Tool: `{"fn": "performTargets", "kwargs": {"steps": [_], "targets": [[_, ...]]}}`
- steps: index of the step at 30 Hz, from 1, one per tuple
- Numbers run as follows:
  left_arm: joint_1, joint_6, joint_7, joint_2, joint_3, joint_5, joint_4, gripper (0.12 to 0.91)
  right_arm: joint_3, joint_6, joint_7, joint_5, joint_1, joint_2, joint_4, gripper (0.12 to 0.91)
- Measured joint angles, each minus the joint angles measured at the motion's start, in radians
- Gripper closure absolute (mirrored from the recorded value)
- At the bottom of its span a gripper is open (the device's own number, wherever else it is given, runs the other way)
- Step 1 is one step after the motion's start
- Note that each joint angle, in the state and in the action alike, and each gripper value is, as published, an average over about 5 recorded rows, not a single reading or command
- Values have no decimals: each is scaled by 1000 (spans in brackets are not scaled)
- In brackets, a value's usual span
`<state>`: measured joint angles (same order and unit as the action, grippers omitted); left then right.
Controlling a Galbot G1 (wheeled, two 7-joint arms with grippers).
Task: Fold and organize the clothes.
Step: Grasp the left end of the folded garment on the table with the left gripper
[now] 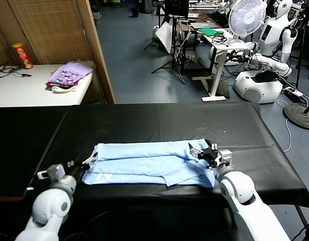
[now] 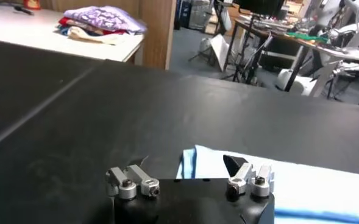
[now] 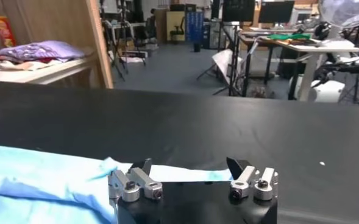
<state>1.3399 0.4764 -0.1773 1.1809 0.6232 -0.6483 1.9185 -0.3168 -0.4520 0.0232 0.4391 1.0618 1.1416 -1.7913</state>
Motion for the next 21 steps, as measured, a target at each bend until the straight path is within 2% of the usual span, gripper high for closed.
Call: {"fn": "performTargets", "kwargs": {"steps": [10,21], "targets": [[45,-78,80,64,8,52,-15,232,0,3,-2,8,8,-10,-3,227],[36,-130,102,115,2,61,-54,232,-6,5,-3,4,22,-7,-4,227]]}}
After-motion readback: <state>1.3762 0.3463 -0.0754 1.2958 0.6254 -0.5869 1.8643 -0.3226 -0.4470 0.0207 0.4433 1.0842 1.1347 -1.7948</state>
